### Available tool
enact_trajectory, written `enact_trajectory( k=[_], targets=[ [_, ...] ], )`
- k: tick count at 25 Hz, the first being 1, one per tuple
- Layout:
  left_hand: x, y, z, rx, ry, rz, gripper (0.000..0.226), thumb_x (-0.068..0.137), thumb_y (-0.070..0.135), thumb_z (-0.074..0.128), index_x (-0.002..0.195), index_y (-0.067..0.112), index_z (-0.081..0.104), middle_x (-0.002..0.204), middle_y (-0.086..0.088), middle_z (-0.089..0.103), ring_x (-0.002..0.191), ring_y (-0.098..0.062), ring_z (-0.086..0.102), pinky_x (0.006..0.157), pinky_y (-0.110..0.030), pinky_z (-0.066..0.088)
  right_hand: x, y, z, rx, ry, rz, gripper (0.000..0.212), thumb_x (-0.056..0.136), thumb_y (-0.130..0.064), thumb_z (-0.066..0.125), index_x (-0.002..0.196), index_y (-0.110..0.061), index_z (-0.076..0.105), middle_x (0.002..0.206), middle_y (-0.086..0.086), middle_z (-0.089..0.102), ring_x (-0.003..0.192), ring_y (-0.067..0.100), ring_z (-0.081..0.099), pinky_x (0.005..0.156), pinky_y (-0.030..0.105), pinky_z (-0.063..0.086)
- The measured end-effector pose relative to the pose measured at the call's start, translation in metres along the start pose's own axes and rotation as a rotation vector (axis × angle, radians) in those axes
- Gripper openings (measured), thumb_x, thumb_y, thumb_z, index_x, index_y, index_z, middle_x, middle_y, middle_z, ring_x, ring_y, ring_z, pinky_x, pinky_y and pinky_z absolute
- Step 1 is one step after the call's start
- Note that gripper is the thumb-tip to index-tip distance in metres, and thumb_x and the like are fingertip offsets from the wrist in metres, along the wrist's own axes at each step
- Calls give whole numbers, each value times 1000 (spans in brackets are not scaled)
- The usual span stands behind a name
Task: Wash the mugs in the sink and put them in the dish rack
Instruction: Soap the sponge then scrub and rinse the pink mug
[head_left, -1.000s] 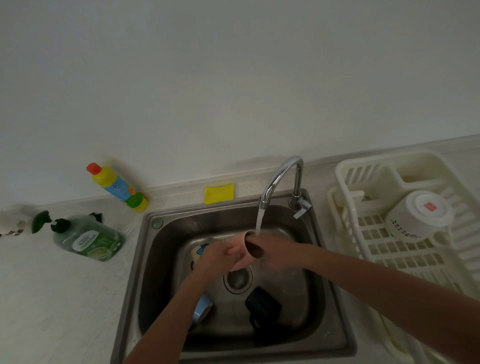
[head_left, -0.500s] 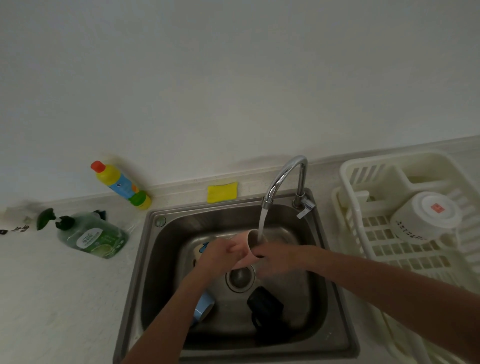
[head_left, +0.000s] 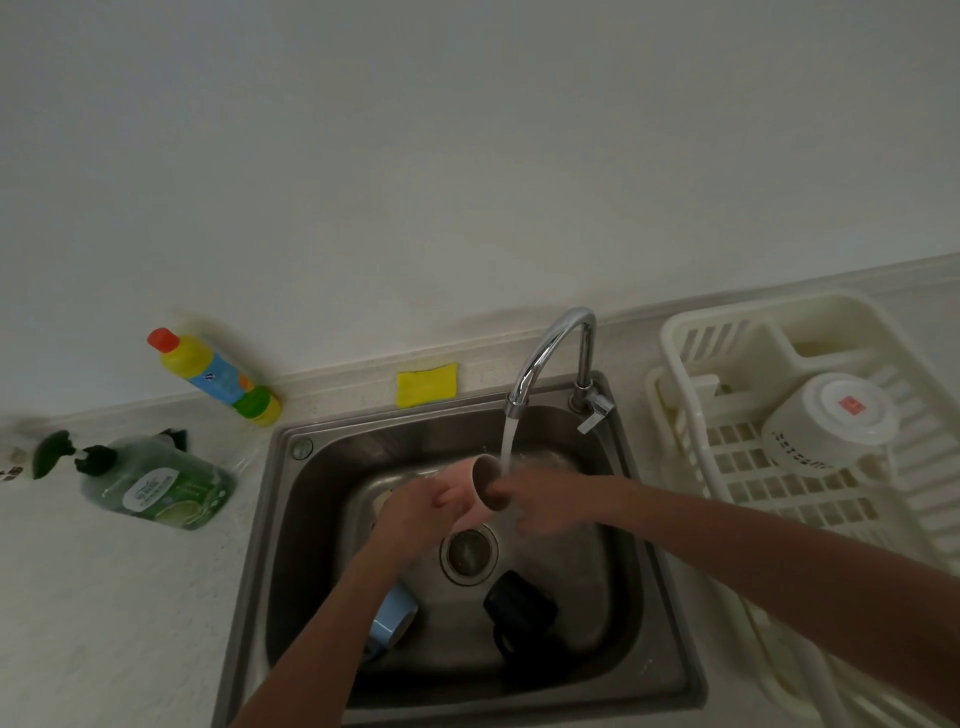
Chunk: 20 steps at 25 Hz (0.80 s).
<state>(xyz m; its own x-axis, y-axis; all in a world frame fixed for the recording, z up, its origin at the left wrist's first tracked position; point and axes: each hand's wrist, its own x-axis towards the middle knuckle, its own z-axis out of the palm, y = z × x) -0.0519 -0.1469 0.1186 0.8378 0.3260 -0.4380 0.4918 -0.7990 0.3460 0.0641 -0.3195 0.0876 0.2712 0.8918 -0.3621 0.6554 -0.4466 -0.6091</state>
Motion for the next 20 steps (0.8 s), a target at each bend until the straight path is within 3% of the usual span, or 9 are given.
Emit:
enact_trajectory(
  k=[2,5,8,10,12,14,17,18,20],
  targets=[
    [-1,2,0,-17,-13,15,26,94,33,55,71,23,62,68,1,59,68,-17,61,70,-37,53,-2,-3,7,21,-62,-10,51,88,-16,66,136,-14,50,130,8,58,114,22,57,91,26,44],
    [-1,2,4,-52,-30,29,29,95,33,54,85,10,67,71,-2,61,68,-16,60,75,-37,55,0,-2,3,80,50,-37,51,85,-14,68,133,-15,53,122,4,62,107,17,60,84,19,45],
    [0,4,4,-52,-4,31,23,95,35,55,76,24,61,73,5,60,72,-14,59,73,-30,51,-3,1,3,40,-35,-43,53,85,-10,68,135,-15,51,126,3,59,106,12,57,81,10,43],
    [2,4,7,-115,22,22,17,95,36,58,82,28,66,69,14,56,73,-11,56,71,-26,47,-5,-3,5,53,-83,-63,55,87,-8,66,139,-15,48,130,2,57,98,3,52,72,3,38],
    [2,2,8,-101,3,5,24,96,36,56,93,18,70,69,12,56,73,-11,56,70,-25,45,-3,-5,3,123,6,-55,56,87,-11,68,139,-17,48,129,0,58,97,3,53,73,6,37],
    [2,-1,7,-64,-28,-29,28,96,36,55,86,13,67,72,0,62,71,-18,61,70,-32,50,-4,-1,4,142,59,-52,58,86,-13,69,140,-17,47,127,-3,57,104,5,51,79,7,34],
    [2,-6,8,-100,-56,-48,29,92,34,59,82,8,67,72,-6,65,69,-20,64,75,-39,56,-8,-6,11,135,-59,-59,49,86,-17,67,133,-19,53,117,-6,58,102,11,56,85,25,44],
    [1,-7,9,-123,-71,-49,29,93,35,59,84,8,67,74,-7,67,70,-21,66,76,-39,58,-8,-10,11,170,-25,-80,45,85,-18,67,128,-18,55,112,-6,59,96,8,58,83,26,47],
    [-1,-5,11,-182,-75,-59,30,95,37,58,90,10,68,81,-11,71,77,-25,71,76,-38,60,-3,-12,7,226,68,-89,42,88,-17,68,127,-13,56,111,0,63,89,-1,58,79,12,46]
  ],
)
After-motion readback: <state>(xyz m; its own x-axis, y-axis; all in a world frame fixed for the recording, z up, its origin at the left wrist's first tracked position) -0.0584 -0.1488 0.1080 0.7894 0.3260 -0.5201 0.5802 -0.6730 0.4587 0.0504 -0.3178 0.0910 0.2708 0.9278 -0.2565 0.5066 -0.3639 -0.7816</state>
